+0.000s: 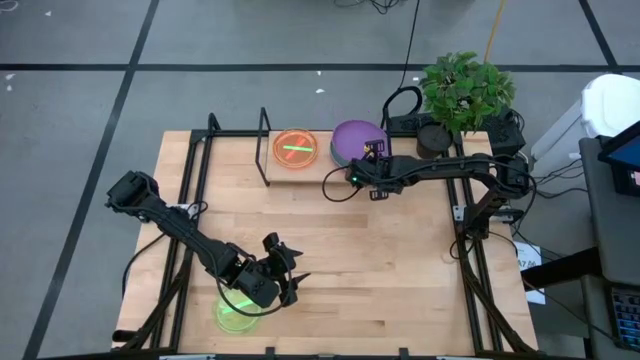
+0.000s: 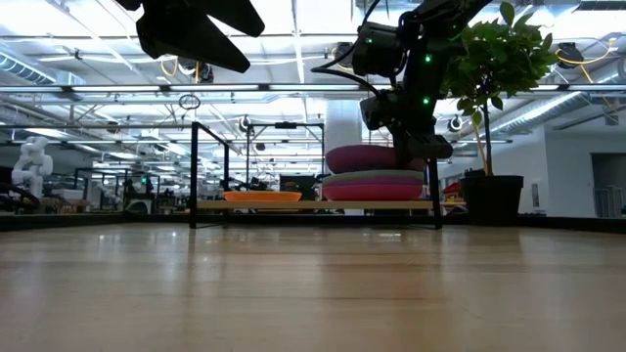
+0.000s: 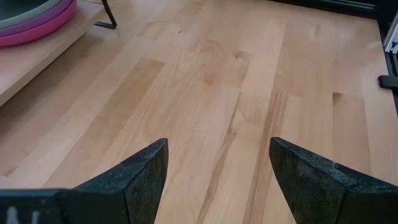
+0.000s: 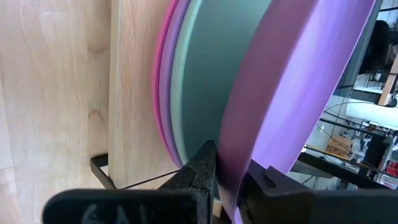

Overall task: Place and stack plates onto a shelf
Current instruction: Stack the large violet plate on top of the blue plate

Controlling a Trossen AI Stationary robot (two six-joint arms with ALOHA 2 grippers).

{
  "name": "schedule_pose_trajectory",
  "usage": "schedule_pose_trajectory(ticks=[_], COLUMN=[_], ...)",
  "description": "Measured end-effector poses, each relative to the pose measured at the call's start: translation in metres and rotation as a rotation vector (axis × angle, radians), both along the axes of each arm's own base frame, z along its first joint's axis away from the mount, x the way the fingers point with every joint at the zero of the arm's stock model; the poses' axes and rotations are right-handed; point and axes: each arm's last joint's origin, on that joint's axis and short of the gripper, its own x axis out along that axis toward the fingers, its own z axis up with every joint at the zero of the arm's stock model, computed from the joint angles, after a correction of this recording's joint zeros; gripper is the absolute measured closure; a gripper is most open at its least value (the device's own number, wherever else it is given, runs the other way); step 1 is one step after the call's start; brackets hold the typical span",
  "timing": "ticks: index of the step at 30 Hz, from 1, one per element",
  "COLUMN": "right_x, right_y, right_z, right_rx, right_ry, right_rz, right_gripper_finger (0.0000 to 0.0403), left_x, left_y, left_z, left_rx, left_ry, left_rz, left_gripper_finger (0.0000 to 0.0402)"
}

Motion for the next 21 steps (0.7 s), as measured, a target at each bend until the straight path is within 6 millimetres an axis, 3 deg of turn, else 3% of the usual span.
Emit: schedule_pose_trajectory(ticks=[11,21], right_x=[0.0,0.0018], right_y=[-0.0001,-0.0007], right_z=[0.0001,0.0045], right_rx=[-0.004,-0.082], right_ry=[0.0,-0.027], right_rz=[-0.001,-0.024], right_gripper_finger=[0.0369,0.0295], left_x=[0.0,0.0], left_y=[0.0,0.0], left_z=[0.0,0.0001], left_rx=[-0.001,-0.003], left_ry=[0.0,-0.001], left_rz=[0.001,0.002], left_gripper_finger=[0.0119,0.0119])
